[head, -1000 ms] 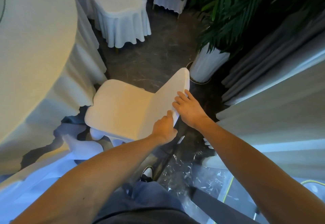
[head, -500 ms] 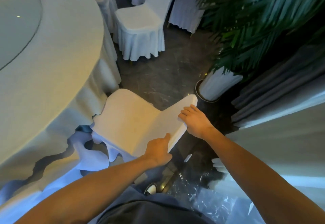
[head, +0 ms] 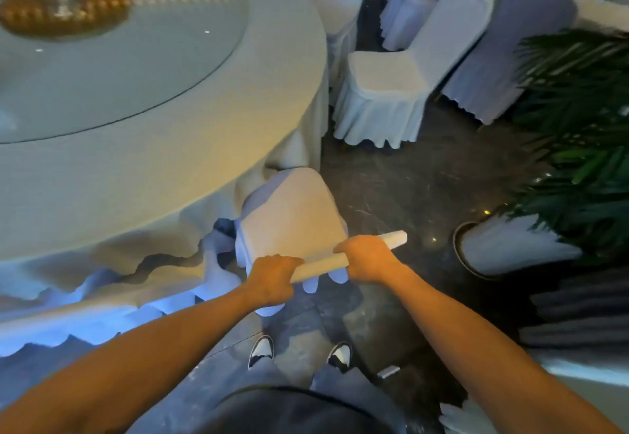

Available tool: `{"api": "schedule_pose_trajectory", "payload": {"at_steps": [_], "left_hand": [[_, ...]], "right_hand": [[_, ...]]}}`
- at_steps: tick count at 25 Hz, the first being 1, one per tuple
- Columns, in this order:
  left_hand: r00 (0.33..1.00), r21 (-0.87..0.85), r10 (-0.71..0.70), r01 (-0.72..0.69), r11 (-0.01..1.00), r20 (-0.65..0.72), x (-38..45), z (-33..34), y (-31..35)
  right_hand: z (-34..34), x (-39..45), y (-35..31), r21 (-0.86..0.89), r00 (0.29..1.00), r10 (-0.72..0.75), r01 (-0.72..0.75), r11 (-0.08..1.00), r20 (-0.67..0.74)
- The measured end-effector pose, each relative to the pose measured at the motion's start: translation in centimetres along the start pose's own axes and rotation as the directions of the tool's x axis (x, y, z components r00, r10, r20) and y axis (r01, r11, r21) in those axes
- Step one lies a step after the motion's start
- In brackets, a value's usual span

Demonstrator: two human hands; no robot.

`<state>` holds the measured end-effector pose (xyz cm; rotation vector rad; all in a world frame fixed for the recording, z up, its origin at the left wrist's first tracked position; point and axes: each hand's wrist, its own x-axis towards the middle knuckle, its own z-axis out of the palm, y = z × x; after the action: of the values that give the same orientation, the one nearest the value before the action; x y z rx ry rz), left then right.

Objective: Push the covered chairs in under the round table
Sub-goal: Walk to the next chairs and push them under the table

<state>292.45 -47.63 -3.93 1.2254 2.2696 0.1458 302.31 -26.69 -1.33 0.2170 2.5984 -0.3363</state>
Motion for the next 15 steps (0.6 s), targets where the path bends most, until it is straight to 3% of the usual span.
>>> {"api": "schedule_pose_trajectory", "payload": {"at_steps": [5,15], "left_hand": [[0.965,0.031,-0.252,0.255,0.966,-0.078,-0.7,-1.6,-3.9],[0.931,0.027,-0.345,0.351,0.936,-0.123,-1.0,-2.4,-5.7]], "right_hand": [[-1.8,3.5,-4.2,-0.03,0.993,-0.114,0.114,0.993,0.001],[-2.6,6.8,-5.6,-0.061,0.987,-0.159,0.16,0.985,0.02]]}}
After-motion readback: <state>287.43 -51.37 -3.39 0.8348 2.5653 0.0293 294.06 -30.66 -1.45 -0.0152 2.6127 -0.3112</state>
